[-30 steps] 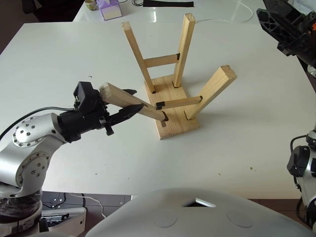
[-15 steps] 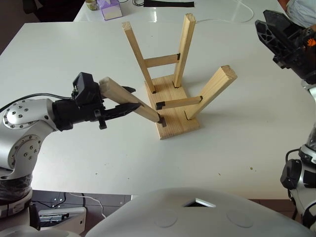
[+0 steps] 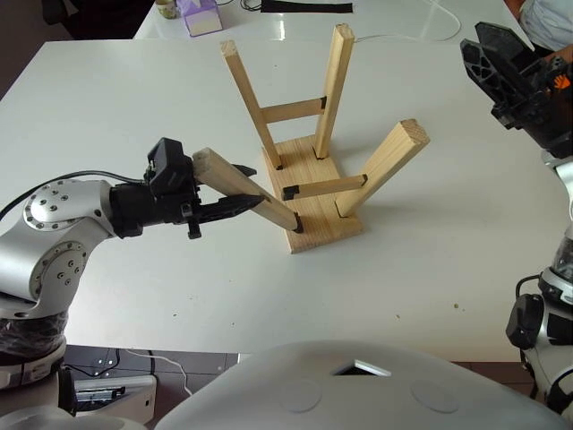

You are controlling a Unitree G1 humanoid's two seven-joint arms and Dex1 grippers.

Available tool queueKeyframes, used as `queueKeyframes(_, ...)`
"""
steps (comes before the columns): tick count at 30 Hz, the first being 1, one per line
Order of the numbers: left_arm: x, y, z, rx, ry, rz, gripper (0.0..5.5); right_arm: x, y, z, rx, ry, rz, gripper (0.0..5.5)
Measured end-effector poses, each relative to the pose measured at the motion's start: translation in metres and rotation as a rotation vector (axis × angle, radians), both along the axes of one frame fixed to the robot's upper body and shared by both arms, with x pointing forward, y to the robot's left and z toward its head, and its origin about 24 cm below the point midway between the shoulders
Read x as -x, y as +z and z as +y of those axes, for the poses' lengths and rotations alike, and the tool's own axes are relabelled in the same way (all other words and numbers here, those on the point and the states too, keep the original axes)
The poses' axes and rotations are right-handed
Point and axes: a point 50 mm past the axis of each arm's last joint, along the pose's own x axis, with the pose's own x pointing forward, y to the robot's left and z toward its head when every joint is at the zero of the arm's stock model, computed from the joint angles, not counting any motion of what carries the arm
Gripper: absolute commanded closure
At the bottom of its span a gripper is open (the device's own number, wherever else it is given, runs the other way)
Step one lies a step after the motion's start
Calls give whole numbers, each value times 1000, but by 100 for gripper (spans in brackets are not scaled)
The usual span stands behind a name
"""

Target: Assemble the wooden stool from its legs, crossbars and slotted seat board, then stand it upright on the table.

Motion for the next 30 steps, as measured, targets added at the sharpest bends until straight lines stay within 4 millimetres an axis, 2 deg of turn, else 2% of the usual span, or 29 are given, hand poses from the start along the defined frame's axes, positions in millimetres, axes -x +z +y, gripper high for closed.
queueKeyframes(9, -17, 13, 6, -89, -36, -49, 346, 15, -13, 8, -5, -25, 29, 240)
queueKeyframes(13, -22, 13, 1, -136, -68, -55, 346, 26, -9, 32, 20, 3, -8, 240)
queueKeyframes(15, -23, 13, -4, -157, -80, -54, 346, 34, -3, 50, 18, 17, -45, 240)
queueKeyframes(16, -23, 14, -6, -167, -82, -54, 346, 40, 3, 60, 15, 27, -71, 248)
queueKeyframes(19, -24, 14, -11, -188, -82, -50, 346, 45, 21, 72, -59, -29, -111, 297)
queueKeyframes(25, -28, 15, -14, -196, -41, -39, 346, 61, 77, 101, -189, 13, -268, 388)
queueKeyframes(27, -30, 15, -14, -197, -6, -41, 346, 60, 82, 118, -140, 21, -276, 425)
queueKeyframes(30, -32, 16, -16, -207, 33, -47, 346, 53, 68, 146, 5, -10, -241, 475)
